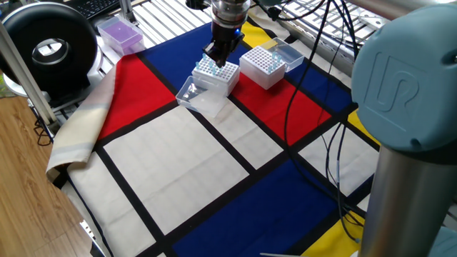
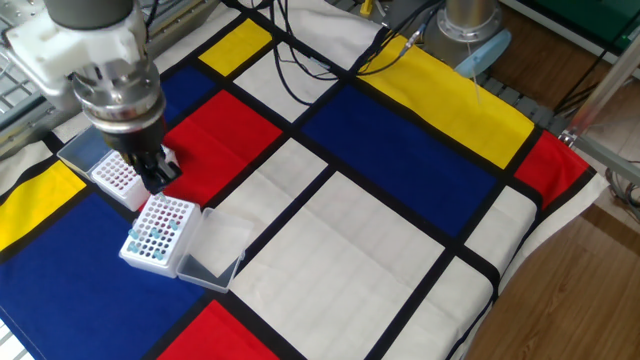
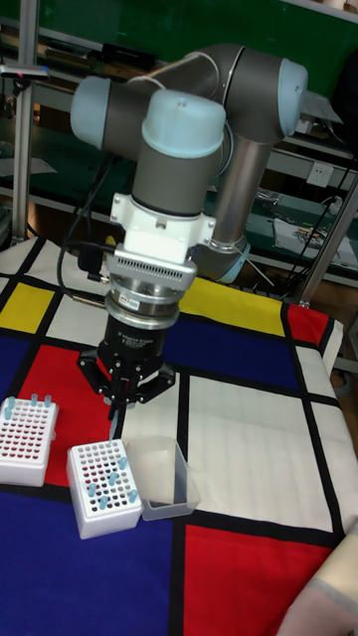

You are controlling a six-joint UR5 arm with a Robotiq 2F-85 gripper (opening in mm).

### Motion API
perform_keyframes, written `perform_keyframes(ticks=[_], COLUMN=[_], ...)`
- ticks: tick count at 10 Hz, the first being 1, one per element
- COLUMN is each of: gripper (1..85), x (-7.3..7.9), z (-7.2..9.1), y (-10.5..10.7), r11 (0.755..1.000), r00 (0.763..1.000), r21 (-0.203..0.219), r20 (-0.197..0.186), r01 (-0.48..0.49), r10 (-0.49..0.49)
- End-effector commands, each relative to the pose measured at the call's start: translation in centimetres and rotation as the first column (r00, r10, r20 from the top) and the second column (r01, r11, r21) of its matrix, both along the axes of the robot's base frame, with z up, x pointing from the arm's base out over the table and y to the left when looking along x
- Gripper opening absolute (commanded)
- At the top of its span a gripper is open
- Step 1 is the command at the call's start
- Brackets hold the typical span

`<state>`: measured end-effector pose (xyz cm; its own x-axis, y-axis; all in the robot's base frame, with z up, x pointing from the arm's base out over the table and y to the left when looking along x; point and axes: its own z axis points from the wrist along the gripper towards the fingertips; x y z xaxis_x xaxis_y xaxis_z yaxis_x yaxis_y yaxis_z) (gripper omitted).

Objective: Transfer all medium pipette tips from one holder to another

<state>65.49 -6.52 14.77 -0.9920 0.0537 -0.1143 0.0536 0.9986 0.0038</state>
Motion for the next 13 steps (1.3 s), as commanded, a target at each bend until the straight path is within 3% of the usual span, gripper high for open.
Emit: perform_keyframes(ticks=[1, 3, 7, 11, 13], gripper=[1.7, 1.7, 1.7, 1.7, 1.7], x=[-0.6, -1.1, -2.9, -4.1, -4.5], z=[1.7, 2.4, 0.5, -0.7, -1.2], y=[-2.0, -5.0, -10.3, -13.8, -13.9], r11=[1.000, 0.996, 0.992, 0.990, 0.994], r00=[0.999, 0.997, 0.993, 0.993, 0.996], r21=[-0.007, -0.046, -0.042, -0.075, -0.063], r20=[-0.020, -0.031, -0.022, -0.016, -0.039], r01=[-0.028, -0.070, -0.121, -0.116, -0.086], r10=[0.028, 0.069, 0.120, 0.115, 0.083])
